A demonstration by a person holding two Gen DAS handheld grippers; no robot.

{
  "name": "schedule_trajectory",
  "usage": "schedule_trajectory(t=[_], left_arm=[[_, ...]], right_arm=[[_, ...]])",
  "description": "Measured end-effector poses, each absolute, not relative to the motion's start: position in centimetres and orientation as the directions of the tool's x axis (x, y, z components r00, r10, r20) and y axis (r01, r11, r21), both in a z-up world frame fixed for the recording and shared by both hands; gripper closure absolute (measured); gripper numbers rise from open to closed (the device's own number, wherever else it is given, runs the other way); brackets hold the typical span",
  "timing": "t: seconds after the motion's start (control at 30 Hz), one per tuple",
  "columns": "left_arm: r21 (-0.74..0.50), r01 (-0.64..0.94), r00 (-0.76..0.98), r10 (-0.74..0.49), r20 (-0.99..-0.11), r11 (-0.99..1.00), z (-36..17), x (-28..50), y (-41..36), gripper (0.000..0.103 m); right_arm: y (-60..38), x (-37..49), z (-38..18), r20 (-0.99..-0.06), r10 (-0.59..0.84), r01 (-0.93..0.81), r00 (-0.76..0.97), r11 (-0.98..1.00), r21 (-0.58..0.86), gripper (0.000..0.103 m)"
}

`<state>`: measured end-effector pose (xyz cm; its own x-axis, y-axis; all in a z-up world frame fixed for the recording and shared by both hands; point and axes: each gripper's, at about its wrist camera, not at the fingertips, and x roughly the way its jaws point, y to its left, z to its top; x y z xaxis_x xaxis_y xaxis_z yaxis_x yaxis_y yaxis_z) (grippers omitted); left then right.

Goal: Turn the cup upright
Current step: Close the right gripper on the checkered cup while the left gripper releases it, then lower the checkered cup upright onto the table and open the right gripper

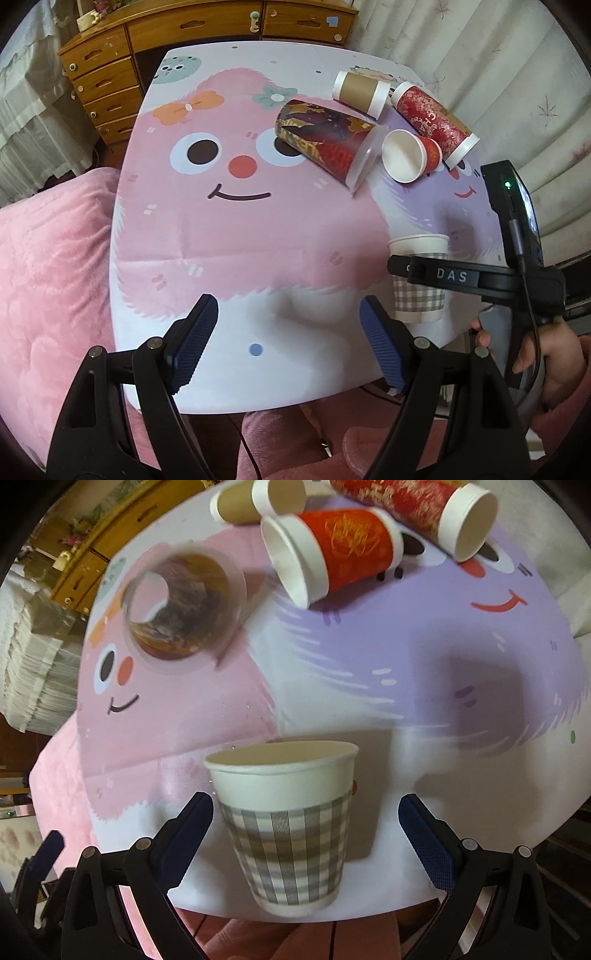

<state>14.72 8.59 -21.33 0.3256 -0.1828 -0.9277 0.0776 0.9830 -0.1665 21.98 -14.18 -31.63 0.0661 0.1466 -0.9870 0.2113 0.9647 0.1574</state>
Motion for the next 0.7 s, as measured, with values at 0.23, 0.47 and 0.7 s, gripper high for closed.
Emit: schedule_trajectory(t=[0.23,0.47,0.7], left_arm=[[-0.157,0.08,0.312,-0.175,-0.934,0.984,-21.3,14.8,10.0,0.026],[-0.159,0.1,0.308,-0.182,-0.934,0.982,-21.3,15.1,10.5,0.026],[-0.142,0.156,0.307,-0.184,-0.934,0.978,-21.1,15.1,10.0,0.026]], right_arm=[[-13.7,22.7,-33.2,-0.989,0.14,0.212,0.047,0.966,0.147,0.02],[-13.3,22.4,-33.0,-0.988,0.128,0.214,0.084,0.966,0.144,0.037],[-14.3,20.5,-30.9,-0.96,0.073,0.263,0.27,0.954,0.146,0.04]])
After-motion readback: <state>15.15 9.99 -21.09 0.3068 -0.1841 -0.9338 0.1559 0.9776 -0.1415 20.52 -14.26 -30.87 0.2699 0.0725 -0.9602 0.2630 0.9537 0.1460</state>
